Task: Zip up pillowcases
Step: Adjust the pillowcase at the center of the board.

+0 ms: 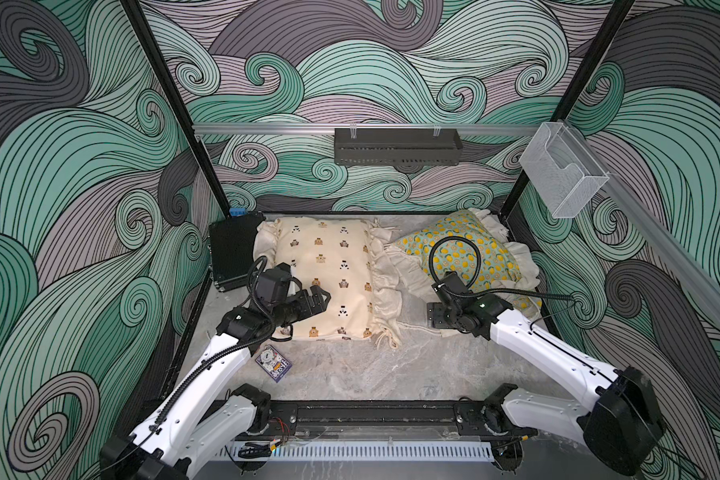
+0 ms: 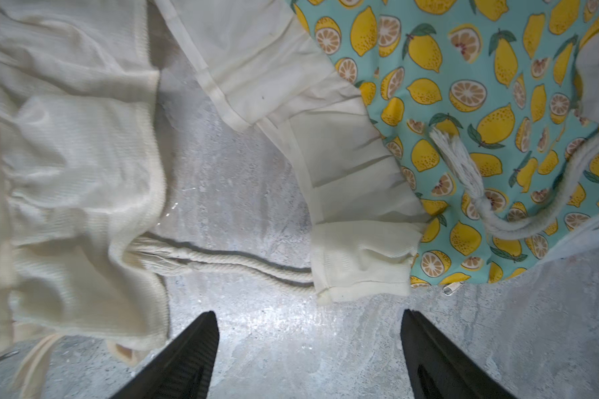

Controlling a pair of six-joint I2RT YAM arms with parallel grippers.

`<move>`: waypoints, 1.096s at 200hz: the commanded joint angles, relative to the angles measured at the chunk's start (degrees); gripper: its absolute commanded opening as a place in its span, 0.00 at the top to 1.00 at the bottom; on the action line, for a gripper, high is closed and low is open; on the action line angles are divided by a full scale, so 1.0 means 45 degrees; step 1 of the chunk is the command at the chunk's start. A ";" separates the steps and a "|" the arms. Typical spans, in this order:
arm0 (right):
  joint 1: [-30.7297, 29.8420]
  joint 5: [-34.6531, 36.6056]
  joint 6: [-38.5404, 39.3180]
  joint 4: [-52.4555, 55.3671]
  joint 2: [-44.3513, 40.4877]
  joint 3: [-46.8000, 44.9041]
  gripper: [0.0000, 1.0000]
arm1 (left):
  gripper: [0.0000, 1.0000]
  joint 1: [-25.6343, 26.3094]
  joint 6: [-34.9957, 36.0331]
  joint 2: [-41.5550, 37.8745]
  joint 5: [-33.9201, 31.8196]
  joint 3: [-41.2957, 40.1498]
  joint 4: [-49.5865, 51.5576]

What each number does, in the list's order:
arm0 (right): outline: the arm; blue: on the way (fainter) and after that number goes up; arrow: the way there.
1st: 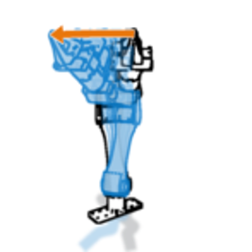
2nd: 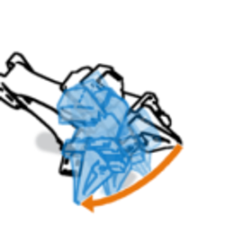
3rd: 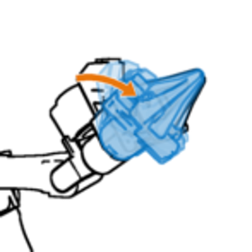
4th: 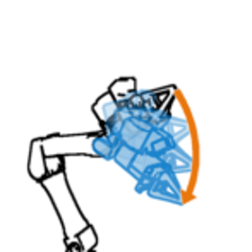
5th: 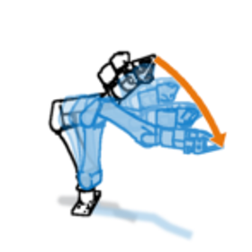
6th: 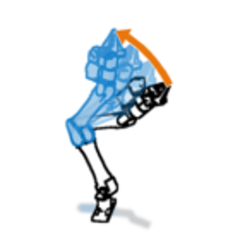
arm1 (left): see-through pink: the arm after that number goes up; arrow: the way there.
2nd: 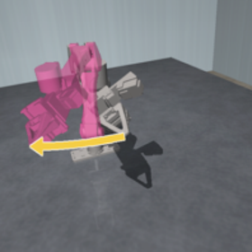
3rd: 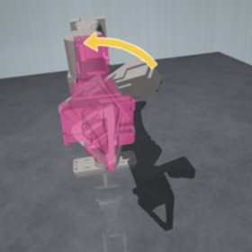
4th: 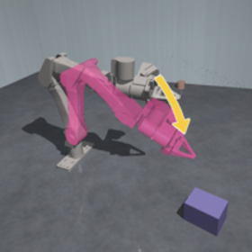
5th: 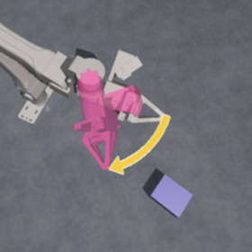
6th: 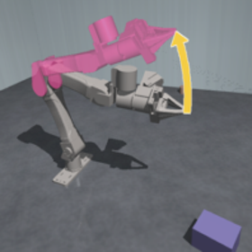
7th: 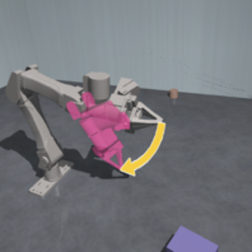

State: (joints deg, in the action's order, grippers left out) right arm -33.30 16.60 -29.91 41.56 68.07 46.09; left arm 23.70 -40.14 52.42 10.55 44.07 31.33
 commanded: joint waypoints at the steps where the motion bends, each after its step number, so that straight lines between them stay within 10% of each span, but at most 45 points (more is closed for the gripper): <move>1: 0.0142 0.0999 -0.0393 0.0569 0.0222 -0.0231 0.12 | 0.01 0.0824 0.0427 0.0241 -0.0496 0.0074 -0.0718; 94: 0.1555 -0.0250 -0.0467 -0.1010 0.1659 -0.0723 0.18 | 0.01 0.3829 0.0666 0.1702 -0.1394 0.0282 -0.2174; 219: 0.2820 -0.1227 -0.1016 -0.2002 0.2967 -0.0944 0.26 | 0.01 0.4751 0.0766 0.2770 -0.2020 0.0775 -0.2306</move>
State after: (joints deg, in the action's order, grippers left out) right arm -21.06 12.01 -32.42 32.99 80.68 42.28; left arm 44.51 -37.28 65.10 3.42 45.12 21.15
